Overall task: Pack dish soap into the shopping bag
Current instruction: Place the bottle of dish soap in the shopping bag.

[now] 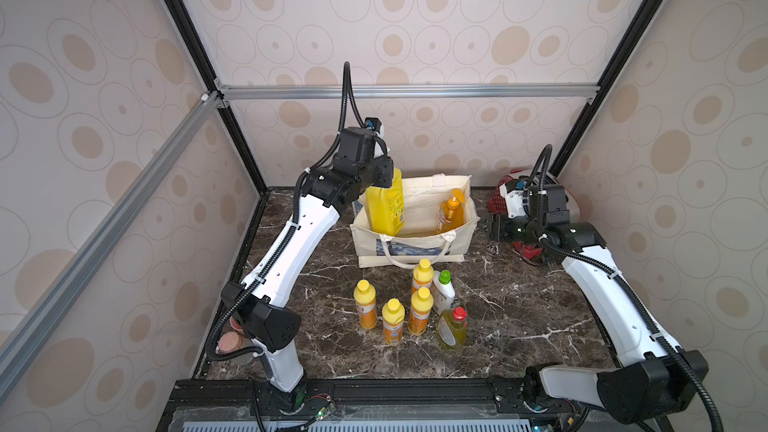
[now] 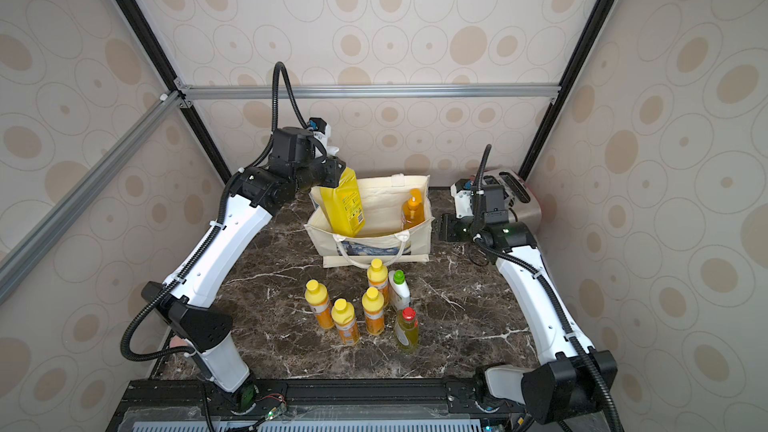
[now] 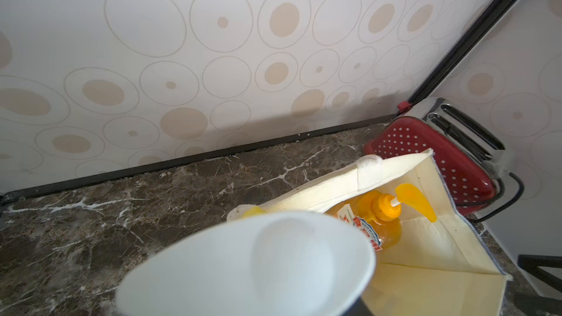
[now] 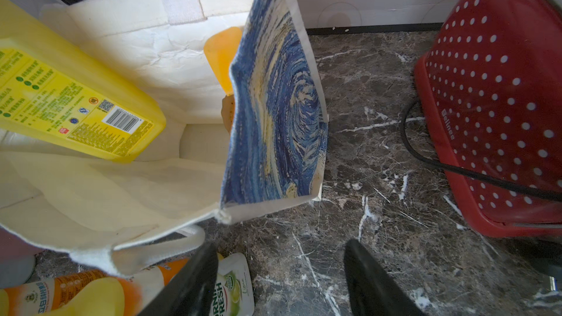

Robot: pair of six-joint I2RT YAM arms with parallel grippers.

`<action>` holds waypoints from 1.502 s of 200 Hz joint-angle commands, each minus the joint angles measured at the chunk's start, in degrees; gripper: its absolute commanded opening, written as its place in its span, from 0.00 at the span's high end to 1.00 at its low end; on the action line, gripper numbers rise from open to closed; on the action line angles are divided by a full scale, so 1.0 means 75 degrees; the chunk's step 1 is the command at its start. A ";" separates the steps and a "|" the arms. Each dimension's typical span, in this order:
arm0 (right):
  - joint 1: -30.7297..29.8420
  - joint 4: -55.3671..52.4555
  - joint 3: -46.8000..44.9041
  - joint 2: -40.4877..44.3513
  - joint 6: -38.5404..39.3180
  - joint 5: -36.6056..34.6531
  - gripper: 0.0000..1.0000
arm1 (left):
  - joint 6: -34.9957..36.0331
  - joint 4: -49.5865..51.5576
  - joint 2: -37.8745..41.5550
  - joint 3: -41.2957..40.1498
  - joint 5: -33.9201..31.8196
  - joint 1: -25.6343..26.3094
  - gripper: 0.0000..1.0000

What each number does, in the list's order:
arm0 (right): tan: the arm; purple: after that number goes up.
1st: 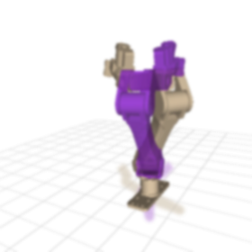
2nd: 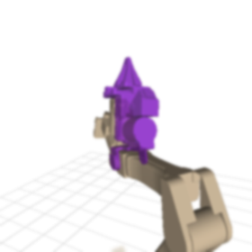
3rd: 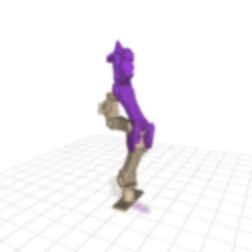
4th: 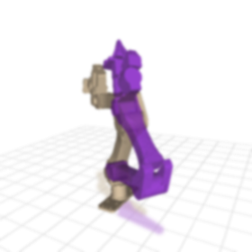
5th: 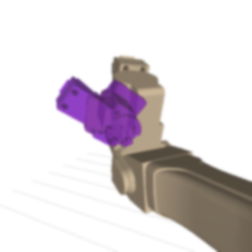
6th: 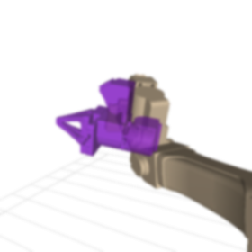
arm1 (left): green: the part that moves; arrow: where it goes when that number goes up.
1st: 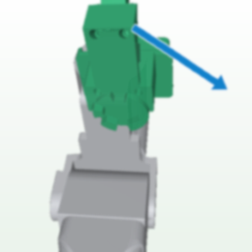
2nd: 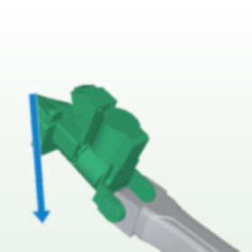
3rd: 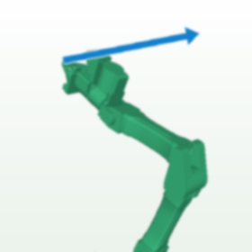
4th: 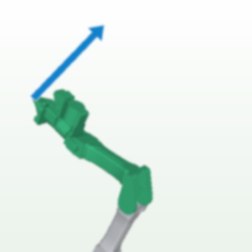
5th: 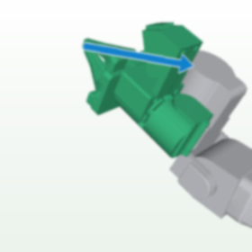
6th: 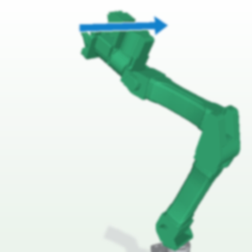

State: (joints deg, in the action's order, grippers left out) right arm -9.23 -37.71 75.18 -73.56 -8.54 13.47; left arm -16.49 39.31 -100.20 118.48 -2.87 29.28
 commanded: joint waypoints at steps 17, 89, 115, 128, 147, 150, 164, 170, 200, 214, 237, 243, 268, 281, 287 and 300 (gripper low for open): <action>0.0083 0.0041 0.0055 -0.0094 -0.0021 0.0132 0.32 | 0.0410 -0.2033 0.0619 -0.0137 -0.0846 0.0024 1.00; 0.0083 0.0115 0.0090 -0.0296 -0.0107 0.0494 0.33 | 0.0672 -0.2243 0.0555 -0.1146 -0.1653 0.0150 1.00; 0.0083 0.0107 0.0095 -0.0332 -0.0095 0.0474 0.33 | 0.0829 -0.2456 0.0704 -0.1584 -0.2129 0.0244 1.00; 0.0082 0.0112 0.0090 -0.0311 -0.0092 0.0464 0.33 | 0.0903 -0.2499 0.0741 -0.1774 -0.2367 0.0285 1.00; 0.0083 0.0128 0.0089 -0.0294 -0.0101 0.0462 0.33 | 0.0919 -0.2605 0.0753 -0.2099 -0.2639 0.0333 1.00; 0.0083 0.0130 0.0087 -0.0297 -0.0099 0.0465 0.33 | 0.0918 -0.2631 0.0751 -0.2159 -0.2665 0.0338 1.00; 0.0083 0.0114 0.0084 -0.0286 -0.0099 0.0465 0.34 | 0.0846 -0.2780 0.0725 -0.2435 -0.2772 0.0349 1.00; 0.0083 0.0118 0.0086 -0.0288 -0.0102 0.0456 0.34 | 0.0811 -0.2825 0.0696 -0.2522 -0.2828 0.0350 1.00; 0.0083 0.0118 0.0068 -0.0247 -0.0098 0.0435 0.34 | 0.0643 -0.2986 0.0634 -0.2806 -0.3025 0.0346 1.00; 0.0077 0.0101 0.0068 -0.0235 -0.0087 0.0433 0.34 | 0.0582 -0.2965 0.0659 -0.2836 -0.2927 0.0357 0.92; 0.0079 0.0061 0.0101 -0.0178 -0.0082 0.0428 0.34 | 0.0488 -0.2844 0.0792 -0.2762 -0.2509 0.0351 0.56; 0.0083 0.0037 0.0114 -0.0134 -0.0095 0.0442 0.34 | 0.0455 -0.2797 0.0858 -0.2712 -0.2349 0.0351 0.49; 0.0083 0.0027 0.0151 0.0109 -0.0120 0.0587 0.34 | 0.0305 -0.2458 0.1143 -0.2392 -0.1659 0.0350 0.28; 0.0083 0.0016 0.0191 0.0259 -0.0137 0.0728 0.34 | 0.0236 -0.2201 0.1299 -0.2158 -0.1232 0.0353 0.17; 0.0072 0.0018 0.0202 0.0337 -0.0141 0.0836 0.34 | 0.0190 -0.2019 0.1361 -0.2018 -0.1063 0.0361 0.13; -0.0009 0.0014 0.0284 0.0536 -0.0140 0.1119 0.35 | 0.0072 -0.1541 0.1519 -0.1707 -0.0784 0.0355 0.05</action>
State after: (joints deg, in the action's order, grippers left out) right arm -9.19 -37.26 75.22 -73.08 -9.39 18.02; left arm -14.28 24.21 -92.42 100.07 -13.89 31.97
